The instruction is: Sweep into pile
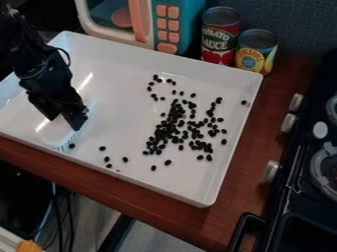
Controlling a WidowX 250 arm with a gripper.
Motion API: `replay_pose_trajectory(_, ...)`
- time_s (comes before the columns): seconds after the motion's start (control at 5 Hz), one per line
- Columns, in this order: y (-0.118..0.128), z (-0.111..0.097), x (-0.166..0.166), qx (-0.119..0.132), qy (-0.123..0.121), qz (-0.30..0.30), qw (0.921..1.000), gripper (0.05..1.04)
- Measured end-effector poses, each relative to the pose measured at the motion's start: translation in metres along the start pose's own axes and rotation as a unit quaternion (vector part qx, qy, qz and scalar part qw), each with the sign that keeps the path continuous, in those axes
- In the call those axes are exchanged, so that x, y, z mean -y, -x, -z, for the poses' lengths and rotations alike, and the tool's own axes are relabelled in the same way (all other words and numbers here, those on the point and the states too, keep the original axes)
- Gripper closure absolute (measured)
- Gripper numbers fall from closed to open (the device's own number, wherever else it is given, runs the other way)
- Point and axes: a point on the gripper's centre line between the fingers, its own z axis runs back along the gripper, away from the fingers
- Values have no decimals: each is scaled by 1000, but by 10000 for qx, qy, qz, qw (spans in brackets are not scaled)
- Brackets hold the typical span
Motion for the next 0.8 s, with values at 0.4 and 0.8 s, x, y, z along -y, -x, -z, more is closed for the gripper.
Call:
replay_pose_trajectory(0.4,-4,0,36,-34,215,-464,9987,371)
replay_pose_trajectory(0.8,-14,-1,65,-31,287,-1072,9938,371)
